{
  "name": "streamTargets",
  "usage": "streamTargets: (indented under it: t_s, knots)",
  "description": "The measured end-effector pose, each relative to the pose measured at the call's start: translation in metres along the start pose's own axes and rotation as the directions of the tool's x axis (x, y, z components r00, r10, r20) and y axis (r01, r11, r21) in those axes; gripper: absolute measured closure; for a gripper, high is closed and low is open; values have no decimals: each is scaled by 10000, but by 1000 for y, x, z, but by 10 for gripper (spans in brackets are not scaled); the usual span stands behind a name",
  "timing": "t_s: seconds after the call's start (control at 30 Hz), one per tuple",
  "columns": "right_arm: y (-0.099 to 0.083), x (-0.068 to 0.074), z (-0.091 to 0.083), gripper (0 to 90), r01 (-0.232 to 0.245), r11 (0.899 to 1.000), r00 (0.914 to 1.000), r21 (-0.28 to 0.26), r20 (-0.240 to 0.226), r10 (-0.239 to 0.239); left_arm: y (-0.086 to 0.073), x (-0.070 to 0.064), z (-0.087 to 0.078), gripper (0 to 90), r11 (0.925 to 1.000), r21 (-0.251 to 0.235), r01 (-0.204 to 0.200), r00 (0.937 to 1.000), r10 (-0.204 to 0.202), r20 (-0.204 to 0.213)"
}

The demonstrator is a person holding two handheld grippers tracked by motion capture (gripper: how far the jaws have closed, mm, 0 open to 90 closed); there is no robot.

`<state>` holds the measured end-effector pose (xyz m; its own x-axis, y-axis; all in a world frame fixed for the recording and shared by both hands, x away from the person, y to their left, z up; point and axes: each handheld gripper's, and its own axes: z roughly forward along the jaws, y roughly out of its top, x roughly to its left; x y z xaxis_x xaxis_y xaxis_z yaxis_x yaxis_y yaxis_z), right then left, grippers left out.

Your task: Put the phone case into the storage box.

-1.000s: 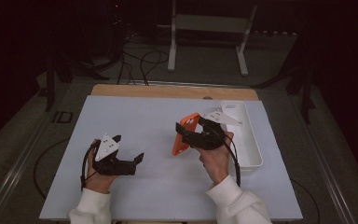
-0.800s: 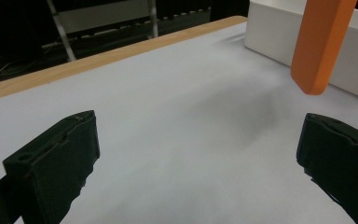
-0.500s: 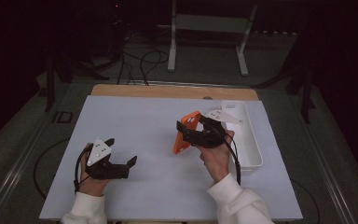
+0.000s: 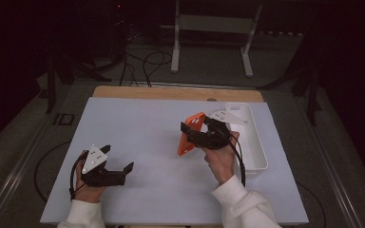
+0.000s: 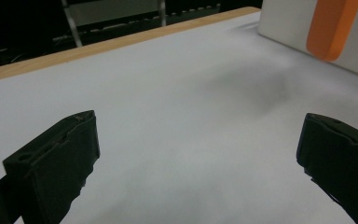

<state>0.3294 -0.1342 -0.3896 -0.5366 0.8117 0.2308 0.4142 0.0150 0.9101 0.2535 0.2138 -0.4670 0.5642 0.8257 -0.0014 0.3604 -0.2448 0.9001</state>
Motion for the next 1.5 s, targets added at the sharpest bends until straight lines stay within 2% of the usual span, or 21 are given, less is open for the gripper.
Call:
streamTargets:
  t_s: [0.17,0.5,1.07,1.5]
  knots:
    - [2,0,1,163,75,10000,10000,25,-9,-75,-6,2,-4,0,9998,-145,131,9996,-134,-242]
    - [5,2,4,162,213,9998,9998,60,56,-213,-18,6,-10,0,9994,-185,298,9987,-306,-397]
    - [8,-3,10,163,205,9998,9995,21,224,-206,-28,6,-12,0,10000,-37,85,9988,-86,-476]
    - [13,-7,14,163,199,9998,9992,-90,336,-196,-33,8,-15,0,9999,-74,122,9985,-126,-535]
